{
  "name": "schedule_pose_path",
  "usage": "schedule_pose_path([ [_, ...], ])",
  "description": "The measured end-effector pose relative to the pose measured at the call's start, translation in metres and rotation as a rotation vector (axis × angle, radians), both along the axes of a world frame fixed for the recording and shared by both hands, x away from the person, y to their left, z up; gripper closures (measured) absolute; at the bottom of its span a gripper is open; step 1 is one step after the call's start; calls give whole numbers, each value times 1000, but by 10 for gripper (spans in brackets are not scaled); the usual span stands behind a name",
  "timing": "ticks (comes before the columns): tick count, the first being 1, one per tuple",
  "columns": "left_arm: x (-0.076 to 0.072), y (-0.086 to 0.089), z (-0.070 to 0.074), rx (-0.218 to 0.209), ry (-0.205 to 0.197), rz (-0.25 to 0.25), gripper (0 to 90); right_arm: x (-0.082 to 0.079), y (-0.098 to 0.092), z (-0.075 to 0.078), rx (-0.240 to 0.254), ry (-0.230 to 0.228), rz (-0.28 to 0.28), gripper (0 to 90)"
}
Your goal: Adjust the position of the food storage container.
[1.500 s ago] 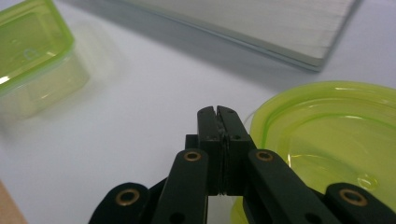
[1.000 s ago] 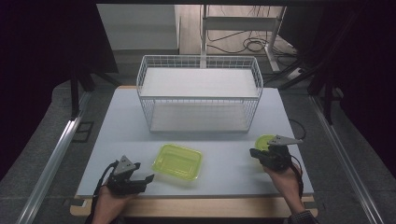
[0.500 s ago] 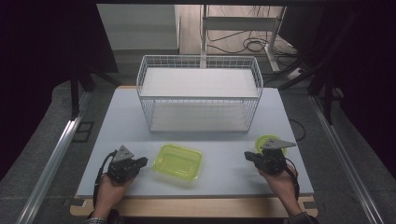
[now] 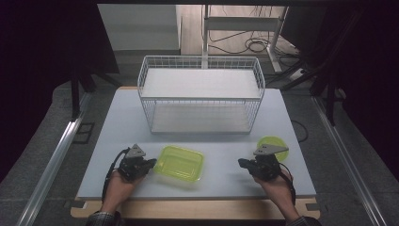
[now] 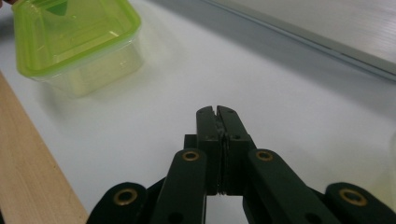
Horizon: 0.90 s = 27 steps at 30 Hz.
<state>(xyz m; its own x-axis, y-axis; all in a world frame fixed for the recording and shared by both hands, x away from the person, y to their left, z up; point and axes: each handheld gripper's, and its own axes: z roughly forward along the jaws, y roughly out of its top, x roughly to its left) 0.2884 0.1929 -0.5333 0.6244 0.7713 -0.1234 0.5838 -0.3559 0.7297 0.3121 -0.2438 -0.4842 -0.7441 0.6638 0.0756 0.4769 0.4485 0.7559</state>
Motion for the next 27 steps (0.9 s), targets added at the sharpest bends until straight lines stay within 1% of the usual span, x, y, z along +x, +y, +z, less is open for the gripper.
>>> schedule_pose_path([
  [1, -2, -4, 1, 9, -3, -16, 863, -1, 3, -1, -6, 8, 9, 879],
  [3, -3, -6, 1, 9, 0, -20, 862, -1, 3, -2, -7, 11, 12, 880],
  [8, -7, -18, 3, 27, 2, -57, 862, -3, 6, -4, -8, 26, 24, 885],
  [9, -8, -21, 4, 24, 5, -59, 862, -3, 7, -4, -8, 28, 26, 884],
  [11, -10, -26, 4, 21, 7, -78, 862, -4, 9, -5, -11, 29, 35, 884],
  [15, -12, -33, 4, 26, 10, -112, 863, -5, 12, -7, -17, 38, 44, 882],
  [16, -13, -35, 5, 27, 11, -119, 863, -5, 12, -7, -18, 41, 44, 881],
  [18, -16, -43, 5, 28, 12, -152, 863, -5, 13, -8, -17, 43, 44, 879],
  [19, -17, -45, 5, 30, 12, -161, 862, -5, 13, -8, -17, 44, 43, 877],
  [20, -17, -45, 5, 30, 12, -161, 861, -5, 13, -8, -17, 44, 43, 877],
  [24, -22, -56, 5, 38, 10, -196, 857, -4, 11, -9, -16, 46, 41, 870],
  [27, -27, -63, 6, 30, 12, -217, 850, -3, 11, -10, -17, 51, 42, 866],
])
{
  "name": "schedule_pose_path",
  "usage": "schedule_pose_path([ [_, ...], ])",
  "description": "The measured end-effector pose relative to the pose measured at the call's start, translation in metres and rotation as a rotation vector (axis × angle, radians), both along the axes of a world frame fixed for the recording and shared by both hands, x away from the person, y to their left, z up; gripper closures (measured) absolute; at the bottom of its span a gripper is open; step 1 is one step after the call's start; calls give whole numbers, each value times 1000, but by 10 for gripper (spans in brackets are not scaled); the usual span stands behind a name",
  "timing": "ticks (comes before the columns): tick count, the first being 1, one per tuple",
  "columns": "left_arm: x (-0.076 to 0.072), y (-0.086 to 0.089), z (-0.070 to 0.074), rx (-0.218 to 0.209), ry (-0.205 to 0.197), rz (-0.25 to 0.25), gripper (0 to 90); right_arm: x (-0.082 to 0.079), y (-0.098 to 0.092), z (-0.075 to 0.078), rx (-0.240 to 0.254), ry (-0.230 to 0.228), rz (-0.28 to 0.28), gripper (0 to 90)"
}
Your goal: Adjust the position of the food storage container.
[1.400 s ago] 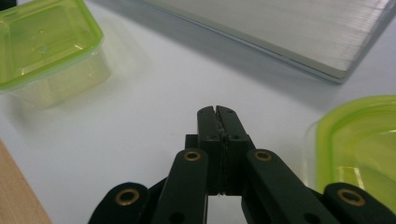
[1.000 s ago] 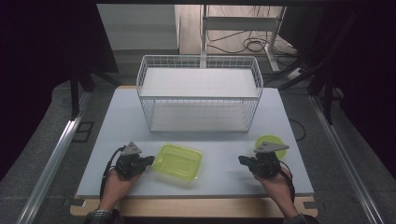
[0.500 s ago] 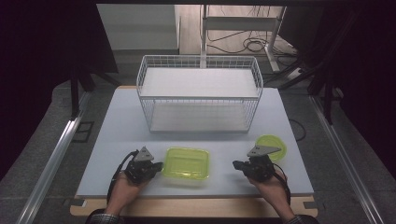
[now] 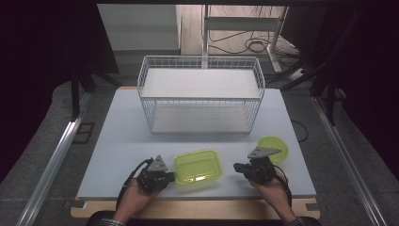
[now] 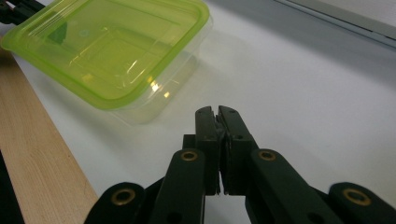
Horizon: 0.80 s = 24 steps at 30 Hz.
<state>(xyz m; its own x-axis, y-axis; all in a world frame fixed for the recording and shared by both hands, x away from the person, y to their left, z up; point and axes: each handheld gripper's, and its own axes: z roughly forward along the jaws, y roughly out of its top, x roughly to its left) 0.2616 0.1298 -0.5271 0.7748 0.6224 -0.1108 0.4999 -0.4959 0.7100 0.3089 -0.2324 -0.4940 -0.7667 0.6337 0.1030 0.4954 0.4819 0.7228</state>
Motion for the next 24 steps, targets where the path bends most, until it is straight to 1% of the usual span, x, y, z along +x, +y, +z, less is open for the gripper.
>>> schedule_pose_path([
  [5, -5, -7, 0, -8, 14, -42, 837, 0, 1, -1, -5, 11, -4, 858],
  [7, -5, -6, -1, -7, 15, -42, 829, 0, 1, -1, -6, 11, -4, 853],
  [8, -6, -1, 0, 5, 5, -18, 809, 0, 0, -1, -6, 10, -11, 831],
  [9, -6, -1, 0, 5, 5, -18, 793, 0, 0, -1, -6, 10, -11, 831],
  [10, -7, 3, 1, 9, -5, 5, 756, 0, 0, 0, -7, 5, -19, 796],
  [11, -10, 11, 2, 23, -32, 54, 719, 0, 0, 0, -7, 0, -21, 778],
  [12, -10, 11, 2, 23, -32, 54, 678, 0, -1, 0, -7, -4, -24, 752],
  [13, -12, 16, 3, 31, -45, 74, 678, 0, -1, 0, -7, -4, -24, 752],
  [15, -17, 24, 6, 24, -71, 114, 595, 0, -1, 0, -6, -8, -30, 705],
  [16, -18, 25, 7, 27, -79, 122, 543, 1, -1, 0, -7, -9, -31, 677],
  [19, -19, 26, 8, 18, -96, 145, 420, 0, 0, -1, -9, -8, -36, 621],
  [20, -19, 26, 7, 20, -96, 156, 299, 0, 1, -2, -11, -7, -36, 575],
  [21, -19, 25, 7, 24, -94, 165, 229, 0, 1, -2, -11, -7, -36, 575],
  [22, -18, 24, 6, 23, -90, 174, 229, 0, 1, -2, -13, -9, -31, 546],
  [23, -18, 24, 5, 20, -81, 174, 121, 1, 2, -4, -18, -12, -29, 477],
  [24, -18, 24, 4, 21, -77, 173, 121, 1, 2, -4, -18, -12, -29, 477],
])
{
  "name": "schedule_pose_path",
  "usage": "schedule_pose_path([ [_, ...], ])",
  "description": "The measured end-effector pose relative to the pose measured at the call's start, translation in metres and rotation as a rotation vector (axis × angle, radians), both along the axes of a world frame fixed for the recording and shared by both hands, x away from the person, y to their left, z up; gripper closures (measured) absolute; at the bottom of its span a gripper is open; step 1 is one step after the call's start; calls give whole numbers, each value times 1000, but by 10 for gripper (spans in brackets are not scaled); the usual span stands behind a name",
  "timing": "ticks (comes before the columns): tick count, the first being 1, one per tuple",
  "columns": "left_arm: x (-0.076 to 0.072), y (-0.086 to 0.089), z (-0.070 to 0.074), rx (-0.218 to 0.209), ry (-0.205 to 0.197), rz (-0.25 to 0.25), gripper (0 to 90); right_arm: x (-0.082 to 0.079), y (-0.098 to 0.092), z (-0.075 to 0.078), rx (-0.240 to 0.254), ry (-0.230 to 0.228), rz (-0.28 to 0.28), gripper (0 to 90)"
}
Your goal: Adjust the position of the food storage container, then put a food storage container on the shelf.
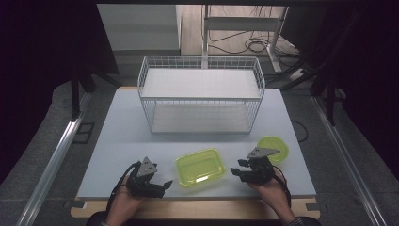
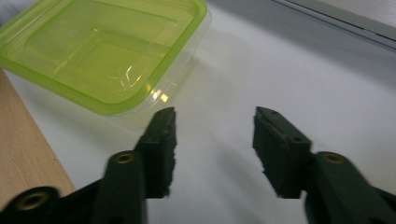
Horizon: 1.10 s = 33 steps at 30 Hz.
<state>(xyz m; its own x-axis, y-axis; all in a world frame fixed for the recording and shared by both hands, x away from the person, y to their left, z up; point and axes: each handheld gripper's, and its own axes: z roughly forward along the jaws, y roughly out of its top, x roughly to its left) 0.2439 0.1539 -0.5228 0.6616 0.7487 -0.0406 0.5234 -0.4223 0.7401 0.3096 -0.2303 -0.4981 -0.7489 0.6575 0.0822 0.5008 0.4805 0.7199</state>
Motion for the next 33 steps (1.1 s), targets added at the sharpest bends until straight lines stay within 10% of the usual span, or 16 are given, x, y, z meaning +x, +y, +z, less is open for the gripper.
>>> schedule_pose_path([
  [22, -15, 4, -5, 72, -55, 5, 37, 11, 2, 0, 90, 93, -40, 81],
  [33, -16, 3, -6, 98, -54, 4, 38, 17, 17, 15, 124, 133, -16, 267],
])
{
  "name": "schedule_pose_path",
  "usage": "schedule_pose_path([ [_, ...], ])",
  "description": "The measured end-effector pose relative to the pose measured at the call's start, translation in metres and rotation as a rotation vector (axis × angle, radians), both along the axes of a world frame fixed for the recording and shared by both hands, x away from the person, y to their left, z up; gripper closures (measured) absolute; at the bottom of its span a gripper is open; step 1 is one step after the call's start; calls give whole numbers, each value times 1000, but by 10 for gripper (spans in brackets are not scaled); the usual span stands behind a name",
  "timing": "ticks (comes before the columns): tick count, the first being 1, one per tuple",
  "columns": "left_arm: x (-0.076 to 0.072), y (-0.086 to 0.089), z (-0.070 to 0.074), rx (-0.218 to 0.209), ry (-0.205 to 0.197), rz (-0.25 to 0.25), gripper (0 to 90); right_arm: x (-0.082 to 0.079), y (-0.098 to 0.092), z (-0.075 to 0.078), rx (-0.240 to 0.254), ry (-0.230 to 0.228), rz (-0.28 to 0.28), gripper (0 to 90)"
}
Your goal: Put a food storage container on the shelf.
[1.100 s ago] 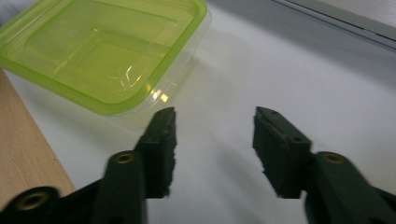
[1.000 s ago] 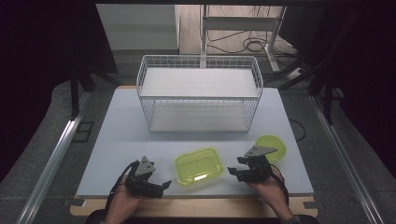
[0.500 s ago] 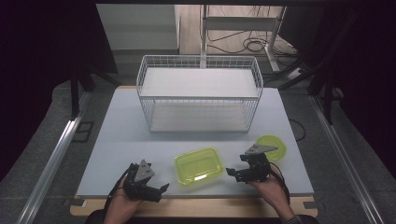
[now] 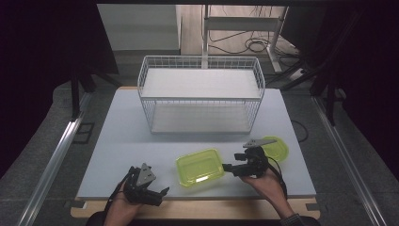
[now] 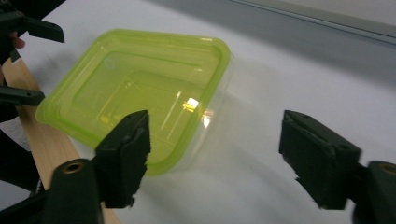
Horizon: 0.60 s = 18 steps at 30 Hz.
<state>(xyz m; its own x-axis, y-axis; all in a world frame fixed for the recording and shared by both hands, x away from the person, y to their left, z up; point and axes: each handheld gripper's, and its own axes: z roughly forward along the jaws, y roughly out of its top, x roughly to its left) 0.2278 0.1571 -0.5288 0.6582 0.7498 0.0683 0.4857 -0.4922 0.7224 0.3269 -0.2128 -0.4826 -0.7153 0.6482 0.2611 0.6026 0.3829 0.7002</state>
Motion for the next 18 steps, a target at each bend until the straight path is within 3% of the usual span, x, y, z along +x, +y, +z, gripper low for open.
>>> schedule_pose_path([
  [4, 0, -1, -1, 8, 1, -3, 39, 11, 9, -1, 19, 35, 29, 396],
  [7, 0, -1, -1, 10, 0, -3, 40, 16, 11, -2, 27, 51, 34, 426],
  [9, 0, -1, -1, 9, 1, -2, 40, 23, 15, -3, 52, 92, 33, 474],
  [13, 0, -1, -1, 11, 3, -3, 41, 30, 19, -8, 50, 120, 32, 501],
  [14, 0, -1, -1, 13, 5, -5, 41, 35, 21, -12, 56, 158, 24, 527],
  [15, 0, -1, -1, 14, 6, -6, 41, 35, 21, -12, 56, 158, 24, 527],
  [18, 0, -1, -2, 21, 7, -9, 42, 40, 22, -16, 87, 218, 15, 573],
])
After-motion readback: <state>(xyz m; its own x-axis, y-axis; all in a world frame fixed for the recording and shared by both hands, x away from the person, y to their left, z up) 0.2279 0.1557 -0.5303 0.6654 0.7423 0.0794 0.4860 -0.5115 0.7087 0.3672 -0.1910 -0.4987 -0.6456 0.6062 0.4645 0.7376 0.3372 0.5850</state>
